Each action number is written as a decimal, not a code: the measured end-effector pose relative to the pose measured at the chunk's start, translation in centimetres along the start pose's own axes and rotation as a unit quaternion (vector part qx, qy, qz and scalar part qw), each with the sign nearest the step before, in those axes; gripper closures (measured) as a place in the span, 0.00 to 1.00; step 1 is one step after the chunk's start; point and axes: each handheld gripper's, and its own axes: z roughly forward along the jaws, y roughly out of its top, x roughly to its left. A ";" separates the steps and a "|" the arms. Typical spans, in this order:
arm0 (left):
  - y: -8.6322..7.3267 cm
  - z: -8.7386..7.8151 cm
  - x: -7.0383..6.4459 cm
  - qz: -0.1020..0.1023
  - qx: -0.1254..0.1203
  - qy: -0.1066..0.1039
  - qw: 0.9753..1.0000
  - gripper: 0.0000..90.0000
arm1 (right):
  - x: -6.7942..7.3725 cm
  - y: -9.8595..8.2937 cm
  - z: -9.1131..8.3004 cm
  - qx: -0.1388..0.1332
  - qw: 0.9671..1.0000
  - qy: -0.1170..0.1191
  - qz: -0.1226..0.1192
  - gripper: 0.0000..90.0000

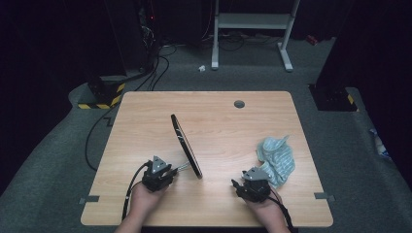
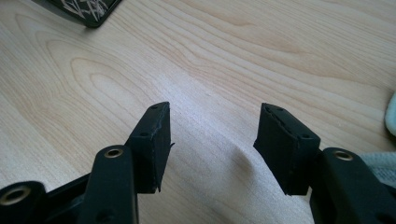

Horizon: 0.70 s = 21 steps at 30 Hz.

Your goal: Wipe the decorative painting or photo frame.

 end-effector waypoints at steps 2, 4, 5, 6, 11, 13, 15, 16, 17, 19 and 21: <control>0.0 0.0 0.3 -0.003 0.000 0.004 1.000 0.74 | 0.0 -0.1 0.0 0.001 1.000 0.000 0.001 0.50; 0.0 0.0 0.6 -0.008 0.000 0.008 1.000 0.75 | -0.1 -0.2 0.0 0.002 1.000 0.000 0.002 0.50; 0.0 0.0 0.9 -0.010 0.000 0.011 1.000 0.75 | -0.1 -0.2 0.0 0.002 1.000 0.000 0.001 0.50; 0.0 0.0 1.0 -0.012 0.000 0.013 1.000 0.75 | -0.1 -0.3 -0.1 0.003 1.000 0.000 0.002 0.50; 0.1 0.1 1.6 -0.020 0.001 0.017 1.000 0.76 | -0.1 -0.6 -0.2 0.007 1.000 -0.002 0.002 0.50; 0.1 0.2 1.7 -0.019 0.000 0.019 1.000 0.76 | -0.1 -0.7 -0.3 0.008 1.000 -0.002 0.004 0.50; 0.1 0.2 1.8 -0.021 0.000 0.019 1.000 0.76 | -0.1 -0.8 -0.4 0.009 1.000 -0.003 0.003 0.50; 0.1 0.2 1.8 -0.021 0.000 0.020 1.000 0.76 | -0.1 -0.8 -0.4 0.010 1.000 -0.003 0.004 0.50; 0.0 0.1 1.7 -0.017 0.000 0.020 1.000 0.77 | -0.1 -0.8 -0.4 0.010 1.000 -0.003 0.003 0.50; -0.1 -0.3 1.3 -0.011 0.004 0.008 1.000 0.85 | -0.2 -0.9 -0.5 0.010 1.000 -0.004 0.004 0.50; -0.1 -0.6 0.6 0.009 0.002 -0.003 1.000 0.88 | -0.2 -0.8 -0.6 0.008 1.000 -0.004 0.004 0.50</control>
